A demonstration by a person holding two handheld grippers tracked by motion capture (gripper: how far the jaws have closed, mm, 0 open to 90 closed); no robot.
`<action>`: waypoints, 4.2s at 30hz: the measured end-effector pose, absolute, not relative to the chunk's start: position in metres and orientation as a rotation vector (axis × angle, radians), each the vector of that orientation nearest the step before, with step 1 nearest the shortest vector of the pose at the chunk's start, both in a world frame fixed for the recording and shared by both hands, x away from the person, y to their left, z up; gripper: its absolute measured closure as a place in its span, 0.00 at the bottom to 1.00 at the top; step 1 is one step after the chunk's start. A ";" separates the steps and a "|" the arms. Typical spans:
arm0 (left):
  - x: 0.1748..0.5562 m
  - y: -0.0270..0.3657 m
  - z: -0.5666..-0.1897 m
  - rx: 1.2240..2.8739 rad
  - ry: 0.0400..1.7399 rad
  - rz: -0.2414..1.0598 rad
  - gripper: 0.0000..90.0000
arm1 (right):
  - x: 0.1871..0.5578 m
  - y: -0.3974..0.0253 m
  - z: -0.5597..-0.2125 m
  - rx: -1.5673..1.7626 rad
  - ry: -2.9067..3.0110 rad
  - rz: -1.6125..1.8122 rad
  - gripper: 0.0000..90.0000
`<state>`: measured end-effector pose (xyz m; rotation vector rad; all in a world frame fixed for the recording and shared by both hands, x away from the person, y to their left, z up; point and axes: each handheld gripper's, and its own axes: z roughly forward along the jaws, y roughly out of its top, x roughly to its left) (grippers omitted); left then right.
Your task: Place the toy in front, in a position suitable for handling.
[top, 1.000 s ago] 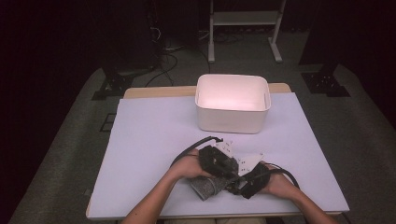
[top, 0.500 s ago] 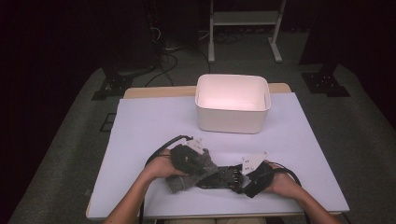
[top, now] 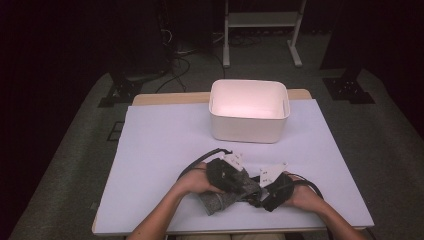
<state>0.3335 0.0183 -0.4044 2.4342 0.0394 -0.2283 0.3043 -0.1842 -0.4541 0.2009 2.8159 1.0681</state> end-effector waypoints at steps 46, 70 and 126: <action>0.341 0.054 -0.402 2.404 0.168 -0.161 0.89 | 0.338 -0.171 -0.446 0.526 3.120 1.222 0.23; 0.347 0.058 -0.393 2.418 0.273 -0.260 0.89 | 0.296 -0.167 -0.434 0.236 2.856 1.116 0.23; 0.334 0.030 -0.367 2.483 0.068 -0.203 0.84 | 0.309 -0.181 -0.434 0.270 2.792 1.257 0.62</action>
